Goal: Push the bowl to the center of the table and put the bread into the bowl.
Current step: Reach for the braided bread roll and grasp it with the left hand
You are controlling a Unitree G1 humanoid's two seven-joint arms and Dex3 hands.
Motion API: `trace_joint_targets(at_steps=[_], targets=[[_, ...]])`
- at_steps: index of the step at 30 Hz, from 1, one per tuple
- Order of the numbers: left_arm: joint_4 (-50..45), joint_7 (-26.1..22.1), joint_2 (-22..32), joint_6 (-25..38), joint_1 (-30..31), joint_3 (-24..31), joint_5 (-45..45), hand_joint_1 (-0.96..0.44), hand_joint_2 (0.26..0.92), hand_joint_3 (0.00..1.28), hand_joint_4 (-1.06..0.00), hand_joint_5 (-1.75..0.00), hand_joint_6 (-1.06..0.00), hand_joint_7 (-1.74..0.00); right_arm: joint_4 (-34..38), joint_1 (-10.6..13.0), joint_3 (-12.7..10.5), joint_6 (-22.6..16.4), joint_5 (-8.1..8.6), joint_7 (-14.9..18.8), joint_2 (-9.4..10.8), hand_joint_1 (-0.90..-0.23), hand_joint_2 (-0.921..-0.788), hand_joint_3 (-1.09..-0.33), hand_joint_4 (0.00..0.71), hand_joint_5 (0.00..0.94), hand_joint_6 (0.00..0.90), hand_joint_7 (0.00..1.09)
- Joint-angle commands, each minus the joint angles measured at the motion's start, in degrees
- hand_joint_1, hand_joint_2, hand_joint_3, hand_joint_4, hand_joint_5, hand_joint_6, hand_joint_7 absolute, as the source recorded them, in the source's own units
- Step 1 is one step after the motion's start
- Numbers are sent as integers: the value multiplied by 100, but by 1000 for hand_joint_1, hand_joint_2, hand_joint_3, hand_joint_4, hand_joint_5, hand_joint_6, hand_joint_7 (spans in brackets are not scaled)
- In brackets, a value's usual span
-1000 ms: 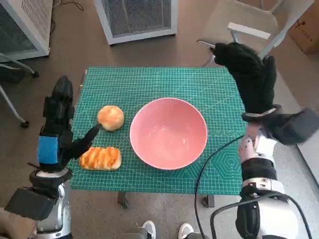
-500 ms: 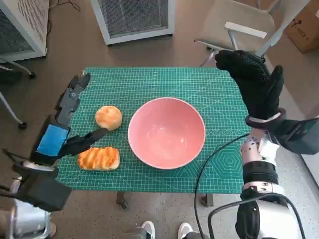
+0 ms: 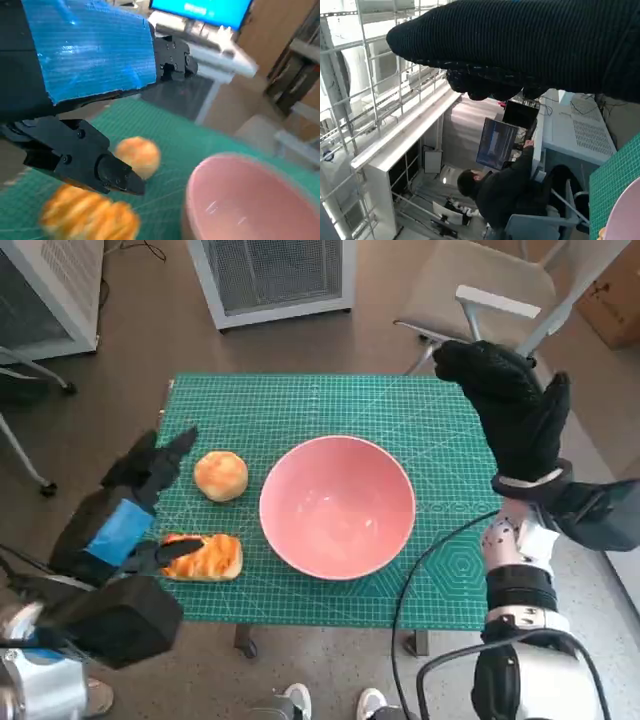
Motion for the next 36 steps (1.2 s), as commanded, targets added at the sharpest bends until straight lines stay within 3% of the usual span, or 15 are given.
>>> trace_joint_targets(at_steps=[1, 21, 25, 36], targets=[[-289, -295, 169, 278, 85, -138, 255, 158, 753, 12, -46, -7, -233, -47, 19, 138, 8, 75, -8, -77, 59, -624, -921, -585, 124, 3, 272, 51], [-419, -557, 121, 490, 65, -203, 498, 168, 756, 10, -56, -1, -256, -15, 14, 134, 26, 70, -16, -117, 67, -621, -921, -586, 127, 2, 275, 50], [-669, -987, 431, 722, 458, -383, 912, 216, 760, 11, -67, -5, -261, -14, 14, 71, 53, 157, 2, -112, 151, -620, -921, -590, 127, 2, 280, 54], [-363, -1083, 357, 645, 471, -755, 1380, 173, 756, 7, -71, -1, -263, -6, -12, 70, 55, 159, 26, -98, 196, -619, -921, -599, 126, 1, 280, 56]])
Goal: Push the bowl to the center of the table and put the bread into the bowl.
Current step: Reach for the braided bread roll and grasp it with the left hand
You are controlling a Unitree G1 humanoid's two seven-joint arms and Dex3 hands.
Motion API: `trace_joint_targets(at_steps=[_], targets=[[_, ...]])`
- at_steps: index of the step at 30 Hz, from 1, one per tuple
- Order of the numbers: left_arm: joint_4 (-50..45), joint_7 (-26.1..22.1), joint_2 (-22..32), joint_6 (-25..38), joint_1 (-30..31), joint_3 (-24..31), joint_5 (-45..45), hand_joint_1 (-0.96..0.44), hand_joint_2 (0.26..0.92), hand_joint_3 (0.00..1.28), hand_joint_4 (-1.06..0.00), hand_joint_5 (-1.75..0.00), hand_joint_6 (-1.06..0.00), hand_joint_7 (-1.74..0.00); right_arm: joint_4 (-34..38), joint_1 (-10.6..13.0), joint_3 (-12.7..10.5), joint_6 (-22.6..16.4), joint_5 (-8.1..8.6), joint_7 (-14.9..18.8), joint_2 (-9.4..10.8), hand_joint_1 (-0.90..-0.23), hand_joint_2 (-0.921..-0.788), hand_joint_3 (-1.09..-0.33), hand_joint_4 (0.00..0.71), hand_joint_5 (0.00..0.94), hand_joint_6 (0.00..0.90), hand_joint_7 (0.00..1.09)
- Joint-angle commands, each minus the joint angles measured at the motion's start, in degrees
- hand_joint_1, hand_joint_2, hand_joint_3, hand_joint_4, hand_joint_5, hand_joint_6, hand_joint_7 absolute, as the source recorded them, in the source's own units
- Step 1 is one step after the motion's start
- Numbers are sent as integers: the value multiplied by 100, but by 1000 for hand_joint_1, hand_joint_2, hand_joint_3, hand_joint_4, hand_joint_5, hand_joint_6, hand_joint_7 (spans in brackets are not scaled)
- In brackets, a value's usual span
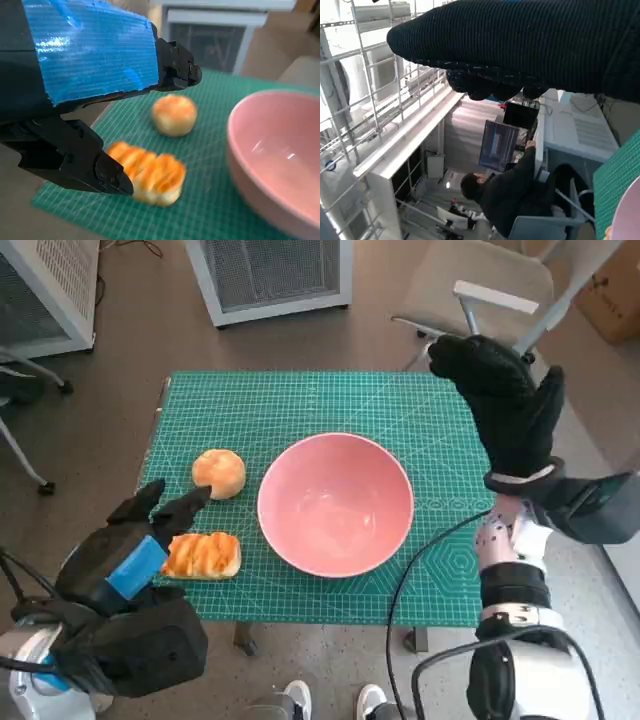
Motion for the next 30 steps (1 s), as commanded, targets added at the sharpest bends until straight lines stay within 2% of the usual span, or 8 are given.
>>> trace_joint_targets(at_steps=[1, 6, 24, 30], targets=[[161, -5, 2, -83, 24, -159, 250, 173, 756, 7, -71, -1, -263, -6, 3, 70, 15, 82, -6, -4, 30, -619, -921, -600, 126, 1, 280, 56], [504, 46, -13, -251, 31, -399, 586, 151, 756, 6, -99, -10, -266, -5, 6, 73, 10, 98, 12, 14, 32, -619, -921, -602, 125, 0, 279, 56], [1236, -124, -276, -342, -149, -596, 1209, 83, 761, 7, -131, -3, -284, -4, -17, 94, -2, 150, 26, 1, 40, -618, -921, -601, 130, 3, 275, 61], [1644, 14, -449, -418, -298, -623, 1276, 71, 757, 4, -132, -1, -283, -2, -14, 96, 11, 143, 2, -26, 44, -618, -921, -601, 132, 3, 274, 62]])
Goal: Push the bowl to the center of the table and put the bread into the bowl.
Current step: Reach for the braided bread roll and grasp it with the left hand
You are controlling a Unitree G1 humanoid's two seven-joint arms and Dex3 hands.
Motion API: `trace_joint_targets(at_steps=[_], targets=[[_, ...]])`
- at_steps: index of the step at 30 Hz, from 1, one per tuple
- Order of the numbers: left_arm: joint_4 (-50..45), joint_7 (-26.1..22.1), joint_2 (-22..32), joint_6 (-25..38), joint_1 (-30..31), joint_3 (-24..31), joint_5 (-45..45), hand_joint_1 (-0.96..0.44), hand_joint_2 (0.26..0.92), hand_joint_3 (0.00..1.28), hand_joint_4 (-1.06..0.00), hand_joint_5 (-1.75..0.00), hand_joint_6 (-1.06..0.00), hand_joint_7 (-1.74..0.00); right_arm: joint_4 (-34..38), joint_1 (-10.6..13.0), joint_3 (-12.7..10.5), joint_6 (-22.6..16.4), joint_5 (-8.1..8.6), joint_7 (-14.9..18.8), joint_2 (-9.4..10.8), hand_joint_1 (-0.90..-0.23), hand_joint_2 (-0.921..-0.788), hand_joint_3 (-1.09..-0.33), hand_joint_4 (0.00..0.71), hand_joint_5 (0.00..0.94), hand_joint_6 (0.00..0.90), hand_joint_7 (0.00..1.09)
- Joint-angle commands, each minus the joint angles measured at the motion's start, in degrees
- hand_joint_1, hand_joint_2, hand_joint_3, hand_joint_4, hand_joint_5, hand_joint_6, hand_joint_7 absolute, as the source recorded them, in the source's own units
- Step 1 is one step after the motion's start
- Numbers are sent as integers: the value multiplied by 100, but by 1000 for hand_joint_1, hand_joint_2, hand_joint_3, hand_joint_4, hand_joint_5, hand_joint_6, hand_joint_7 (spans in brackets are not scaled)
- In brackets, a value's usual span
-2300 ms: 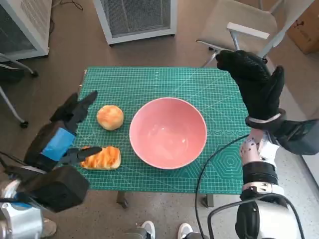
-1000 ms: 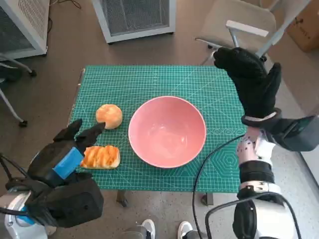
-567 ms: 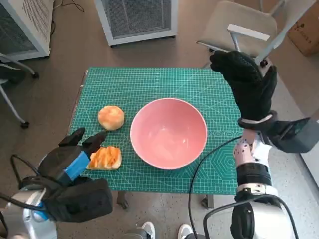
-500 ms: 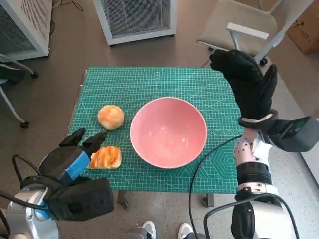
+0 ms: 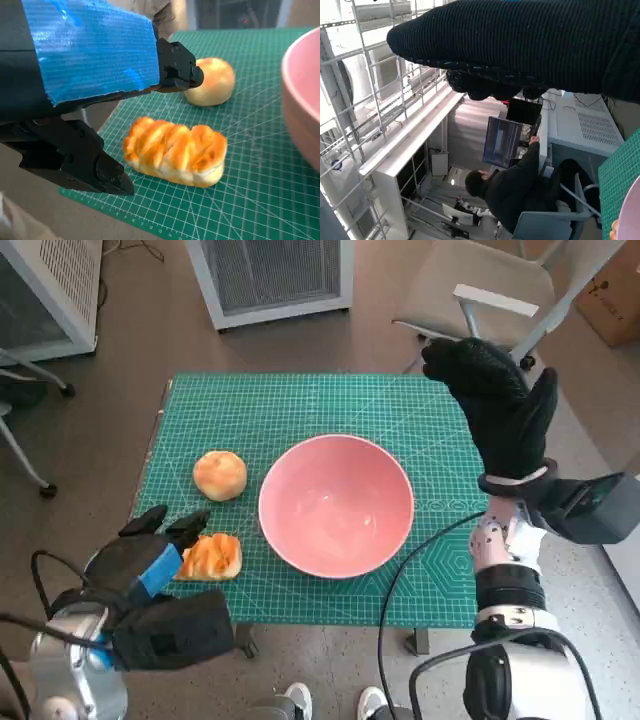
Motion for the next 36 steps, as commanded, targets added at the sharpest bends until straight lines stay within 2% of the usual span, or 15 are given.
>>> trace_joint_targets(at_steps=[1, 11, 36], targets=[[317, 111, -145, -73, -159, -34, 80, 72, 757, 4, -132, -1, -284, -2, 15, 96, 8, 75, -18, -30, 8, -618, -921, -601, 131, 3, 274, 63], [1158, 433, -434, -165, -529, -89, 16, 80, 760, 5, -133, -1, -310, -12, -5, 126, 39, 30, -61, -77, -6, -612, -921, -603, 131, 2, 271, 66], [2630, 702, -663, -232, -1402, -436, 11, 73, 765, 8, -182, -10, -367, -18, -72, 180, 91, 22, -79, -86, -46, -613, -921, -606, 131, 1, 265, 76]])
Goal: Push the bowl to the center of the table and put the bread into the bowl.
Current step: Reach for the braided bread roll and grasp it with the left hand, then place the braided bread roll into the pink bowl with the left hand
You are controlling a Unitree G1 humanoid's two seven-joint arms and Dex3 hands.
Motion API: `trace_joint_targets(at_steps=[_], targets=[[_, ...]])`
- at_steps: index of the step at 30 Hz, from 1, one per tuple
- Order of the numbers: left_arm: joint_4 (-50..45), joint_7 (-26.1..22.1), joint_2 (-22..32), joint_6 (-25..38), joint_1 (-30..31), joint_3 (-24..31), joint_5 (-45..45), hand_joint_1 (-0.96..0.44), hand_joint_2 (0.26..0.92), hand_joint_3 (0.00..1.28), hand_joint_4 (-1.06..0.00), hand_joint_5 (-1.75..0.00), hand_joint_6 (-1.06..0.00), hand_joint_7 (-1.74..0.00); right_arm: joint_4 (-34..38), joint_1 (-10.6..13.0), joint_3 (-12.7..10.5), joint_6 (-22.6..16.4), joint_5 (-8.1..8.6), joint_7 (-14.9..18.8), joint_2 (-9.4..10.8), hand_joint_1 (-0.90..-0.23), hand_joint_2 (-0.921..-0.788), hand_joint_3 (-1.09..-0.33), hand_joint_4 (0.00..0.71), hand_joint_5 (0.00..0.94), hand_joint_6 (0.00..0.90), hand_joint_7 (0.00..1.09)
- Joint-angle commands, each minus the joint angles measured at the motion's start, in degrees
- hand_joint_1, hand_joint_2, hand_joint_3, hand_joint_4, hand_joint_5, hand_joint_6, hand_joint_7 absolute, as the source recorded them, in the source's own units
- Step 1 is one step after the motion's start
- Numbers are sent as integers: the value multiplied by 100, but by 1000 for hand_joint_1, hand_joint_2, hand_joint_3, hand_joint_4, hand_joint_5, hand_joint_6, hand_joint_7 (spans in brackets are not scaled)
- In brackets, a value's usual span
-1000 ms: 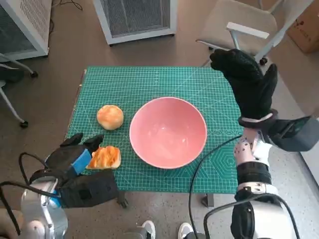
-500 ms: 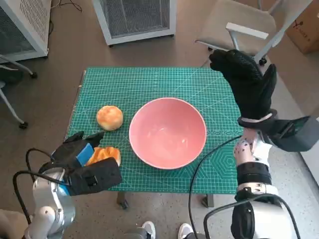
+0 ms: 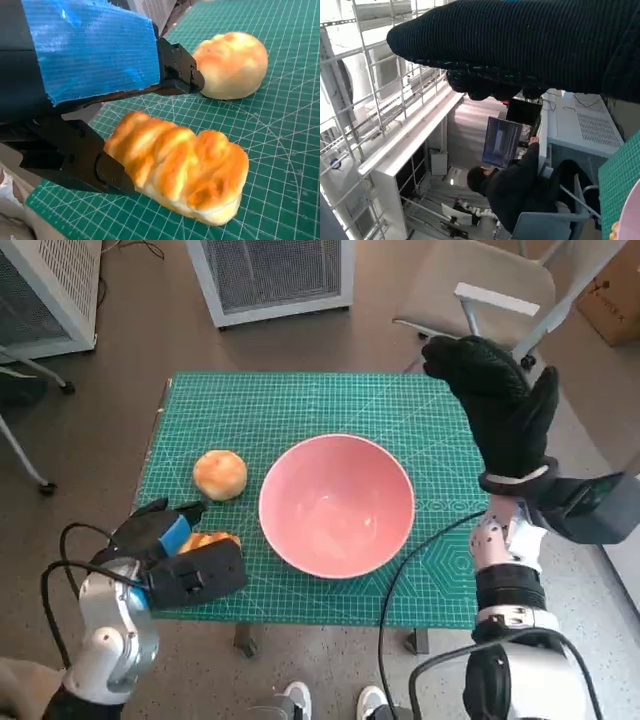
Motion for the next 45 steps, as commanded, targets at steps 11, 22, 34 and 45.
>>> trace_joint_targets(at_steps=[11, 22, 34, 45], targets=[[899, 125, 2, -221, -532, -440, 36, 207, 838, 60, -501, -495, -494, -47, -84, 192, 27, 91, -23, 9, -49, -608, -921, -606, 131, 1, 263, 81], [1117, 210, 64, -350, -575, -554, 36, 405, 554, 821, -599, -1492, -605, -576, -178, 238, 30, 118, -9, 30, -62, -604, -921, -607, 132, 1, 260, 87], [1108, 312, 120, -461, -523, -624, 42, 11, 811, 374, -548, -1396, -531, -1244, -204, 247, 34, 168, 12, 88, -72, -610, -921, -607, 131, 0, 256, 93], [499, 38, 176, -197, -335, -539, 108, 8, 900, 278, -462, -1558, -496, -1164, -245, 255, 34, 229, 3, 69, -97, -611, -921, -607, 131, 0, 252, 100]])
